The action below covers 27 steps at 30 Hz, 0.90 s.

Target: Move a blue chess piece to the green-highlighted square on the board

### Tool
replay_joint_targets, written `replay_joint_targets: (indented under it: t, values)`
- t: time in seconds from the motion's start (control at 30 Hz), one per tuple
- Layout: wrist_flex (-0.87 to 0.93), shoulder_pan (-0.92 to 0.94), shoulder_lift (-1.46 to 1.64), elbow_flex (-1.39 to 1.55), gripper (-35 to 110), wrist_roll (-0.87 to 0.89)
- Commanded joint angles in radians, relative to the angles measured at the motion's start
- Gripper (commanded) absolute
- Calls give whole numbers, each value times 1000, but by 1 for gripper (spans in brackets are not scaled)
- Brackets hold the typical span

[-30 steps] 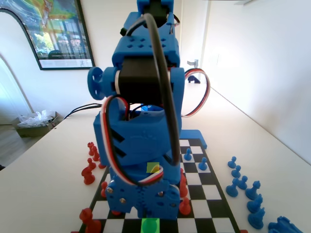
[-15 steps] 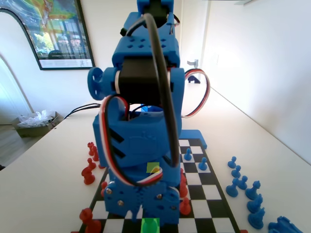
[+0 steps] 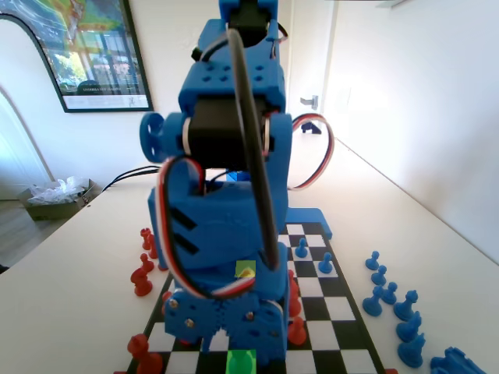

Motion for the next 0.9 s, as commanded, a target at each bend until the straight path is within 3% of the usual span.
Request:
replay_joint_targets:
  t: [0.0,0.2,0.87]
  values:
    - [86,-3,167,-75,11,-3]
    - [192,-23,296,-54,1,-63]
    - [405,-84,1094,295,1,-150]
